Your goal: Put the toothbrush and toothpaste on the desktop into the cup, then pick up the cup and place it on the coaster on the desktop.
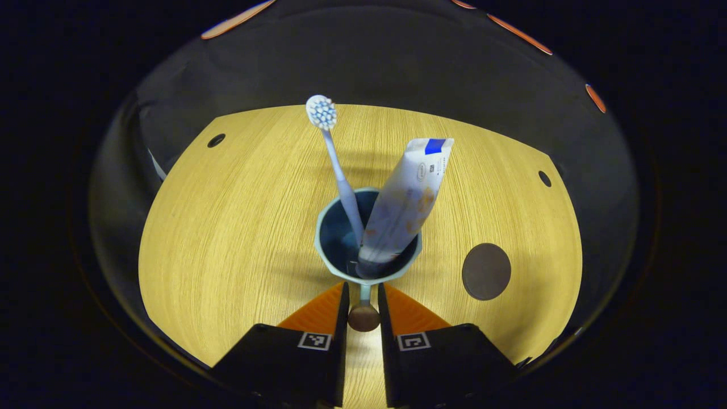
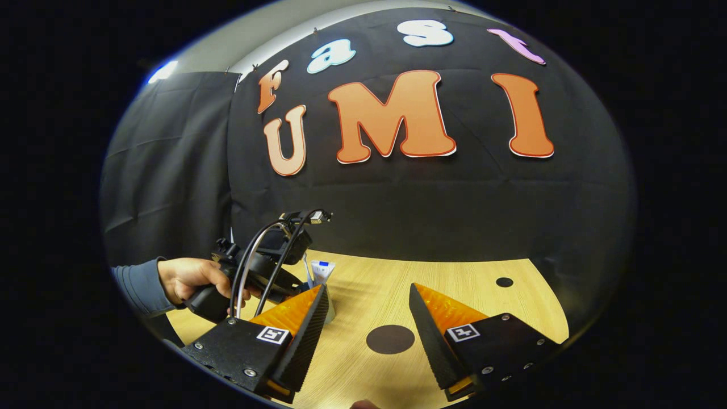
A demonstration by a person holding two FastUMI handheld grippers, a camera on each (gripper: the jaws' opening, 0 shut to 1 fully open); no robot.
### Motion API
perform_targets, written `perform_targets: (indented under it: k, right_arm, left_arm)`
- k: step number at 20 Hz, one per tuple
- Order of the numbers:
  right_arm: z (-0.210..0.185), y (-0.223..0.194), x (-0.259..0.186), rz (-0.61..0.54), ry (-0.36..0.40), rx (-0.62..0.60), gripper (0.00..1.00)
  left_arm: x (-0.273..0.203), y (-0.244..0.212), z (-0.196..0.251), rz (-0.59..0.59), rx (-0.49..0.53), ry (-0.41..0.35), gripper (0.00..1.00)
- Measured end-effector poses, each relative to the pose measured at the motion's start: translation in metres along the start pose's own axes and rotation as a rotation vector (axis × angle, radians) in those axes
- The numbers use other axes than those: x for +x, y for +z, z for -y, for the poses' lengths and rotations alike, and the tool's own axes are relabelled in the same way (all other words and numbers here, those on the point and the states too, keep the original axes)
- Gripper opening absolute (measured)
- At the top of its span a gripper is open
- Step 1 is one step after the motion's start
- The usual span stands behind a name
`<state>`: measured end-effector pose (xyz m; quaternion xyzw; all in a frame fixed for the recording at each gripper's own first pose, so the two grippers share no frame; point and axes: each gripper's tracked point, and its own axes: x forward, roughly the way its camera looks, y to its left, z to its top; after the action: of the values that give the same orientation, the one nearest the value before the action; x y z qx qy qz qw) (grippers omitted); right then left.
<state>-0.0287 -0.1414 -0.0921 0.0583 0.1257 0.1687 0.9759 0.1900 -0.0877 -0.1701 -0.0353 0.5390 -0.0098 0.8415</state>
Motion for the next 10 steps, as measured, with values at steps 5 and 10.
perform_targets:
  k: [5, 10]
  right_arm:
    - [0.006, -0.002, -0.006, -0.002, -0.013, 0.023, 0.86]
    - [0.008, -0.002, -0.010, -0.003, -0.023, 0.045, 0.86]
  left_arm:
    - [-0.002, 0.005, 0.004, 0.028, 0.007, 0.002, 0.23]
    - [-0.005, 0.012, 0.006, 0.067, 0.023, 0.001, 0.20]
